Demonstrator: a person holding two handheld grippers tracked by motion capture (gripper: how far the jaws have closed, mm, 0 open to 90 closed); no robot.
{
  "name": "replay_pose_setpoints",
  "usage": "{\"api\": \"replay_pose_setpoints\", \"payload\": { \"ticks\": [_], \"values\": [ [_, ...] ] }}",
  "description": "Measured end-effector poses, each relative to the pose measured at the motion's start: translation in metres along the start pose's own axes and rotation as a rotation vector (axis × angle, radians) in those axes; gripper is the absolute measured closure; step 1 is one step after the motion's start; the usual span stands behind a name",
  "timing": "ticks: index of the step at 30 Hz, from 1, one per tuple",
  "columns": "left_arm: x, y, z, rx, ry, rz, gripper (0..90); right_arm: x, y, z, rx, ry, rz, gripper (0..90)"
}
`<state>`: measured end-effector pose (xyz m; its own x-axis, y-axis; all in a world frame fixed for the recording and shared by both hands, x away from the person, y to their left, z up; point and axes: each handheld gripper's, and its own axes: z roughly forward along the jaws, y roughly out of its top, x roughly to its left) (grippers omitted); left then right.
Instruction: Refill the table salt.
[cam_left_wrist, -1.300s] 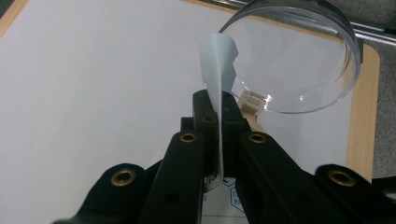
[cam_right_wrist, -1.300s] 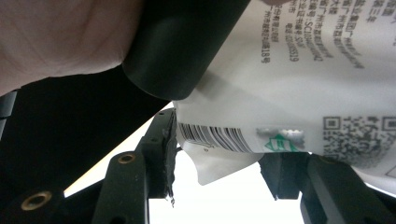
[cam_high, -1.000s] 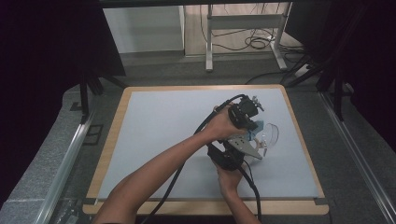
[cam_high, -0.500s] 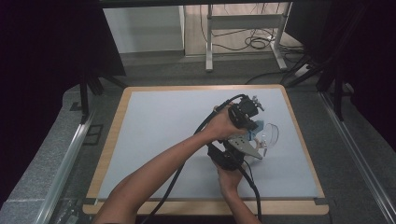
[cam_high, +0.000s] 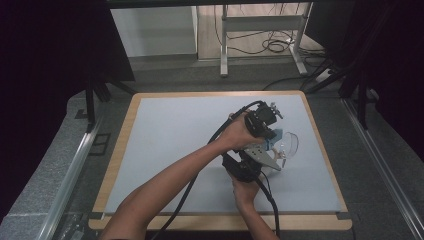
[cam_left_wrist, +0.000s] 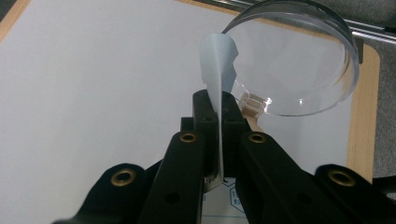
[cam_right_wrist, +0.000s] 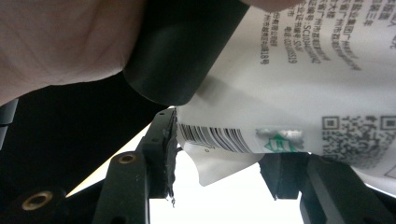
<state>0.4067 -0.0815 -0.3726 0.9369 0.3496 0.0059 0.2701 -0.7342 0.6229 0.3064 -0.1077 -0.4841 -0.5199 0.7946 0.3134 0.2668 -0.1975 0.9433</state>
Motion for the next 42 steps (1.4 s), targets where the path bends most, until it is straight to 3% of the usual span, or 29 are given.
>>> {"api": "replay_pose_setpoints", "payload": {
  "ticks": [19, 22, 42],
  "values": [
    [0.0024, -0.0003, -0.0004, 0.012, -0.003, 0.003, 89.8, 0.0021, 0.0001, 0.0022, -0.008, -0.004, 0.011, 52.6],
    [0.0019, 0.0002, -0.0008, 0.014, -0.005, 0.001, 89.8, 0.0033, 0.0017, 0.0009, -0.007, -0.001, 0.029, 52.6],
    [-0.0008, 0.0028, -0.0008, 0.016, 0.001, 0.005, 89.8, 0.0022, 0.0035, 0.0000, -0.027, -0.018, 0.010, 53.8]
  ]
}}
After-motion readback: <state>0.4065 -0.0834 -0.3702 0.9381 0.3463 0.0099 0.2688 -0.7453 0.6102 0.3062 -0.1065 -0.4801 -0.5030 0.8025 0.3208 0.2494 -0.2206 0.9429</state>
